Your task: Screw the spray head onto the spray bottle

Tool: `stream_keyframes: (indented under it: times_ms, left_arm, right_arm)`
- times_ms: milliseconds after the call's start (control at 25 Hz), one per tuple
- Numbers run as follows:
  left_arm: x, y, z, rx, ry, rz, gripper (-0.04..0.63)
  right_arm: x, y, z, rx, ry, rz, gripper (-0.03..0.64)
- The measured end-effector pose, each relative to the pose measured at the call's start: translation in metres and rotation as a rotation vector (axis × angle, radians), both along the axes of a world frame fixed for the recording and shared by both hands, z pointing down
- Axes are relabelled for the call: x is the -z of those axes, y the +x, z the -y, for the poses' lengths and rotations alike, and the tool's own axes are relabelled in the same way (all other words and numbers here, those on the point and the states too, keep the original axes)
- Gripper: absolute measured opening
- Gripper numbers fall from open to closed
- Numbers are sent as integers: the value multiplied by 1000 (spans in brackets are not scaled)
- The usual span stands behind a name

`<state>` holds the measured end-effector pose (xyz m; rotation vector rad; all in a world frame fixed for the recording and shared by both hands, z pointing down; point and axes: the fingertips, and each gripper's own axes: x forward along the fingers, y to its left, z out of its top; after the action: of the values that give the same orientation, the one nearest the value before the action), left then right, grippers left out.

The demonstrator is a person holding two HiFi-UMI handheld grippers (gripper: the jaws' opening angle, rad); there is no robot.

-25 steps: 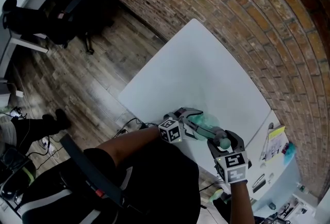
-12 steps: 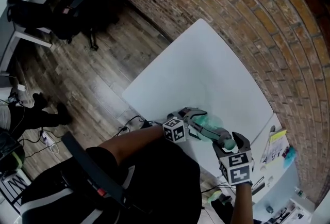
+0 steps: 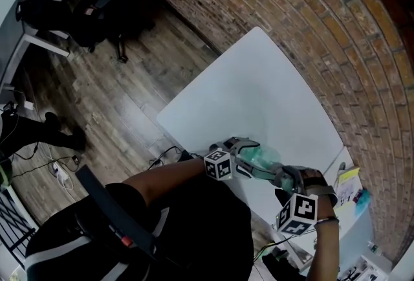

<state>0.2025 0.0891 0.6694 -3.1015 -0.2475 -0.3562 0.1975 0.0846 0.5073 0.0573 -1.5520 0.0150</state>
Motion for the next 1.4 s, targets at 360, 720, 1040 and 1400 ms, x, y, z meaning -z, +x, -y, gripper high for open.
stream_keyframes:
  times_ms: [360,720,1040,1400]
  left_arm:
    - [2,3,2,30,-58,3,548]
    - [6,3,-1,29,-53,13,548]
    - [30,4,0,51,-42,-21,548]
    - [36,1,3,57,-45,-22,548]
  right_arm:
    - [-8,2,3,11,-48,-20,293]
    - [-11,-1,5,-319,-21,96,293]
    - [-12,1,10,-645,13,167,295]
    - [-13,-4,14,-872,37,254,295]
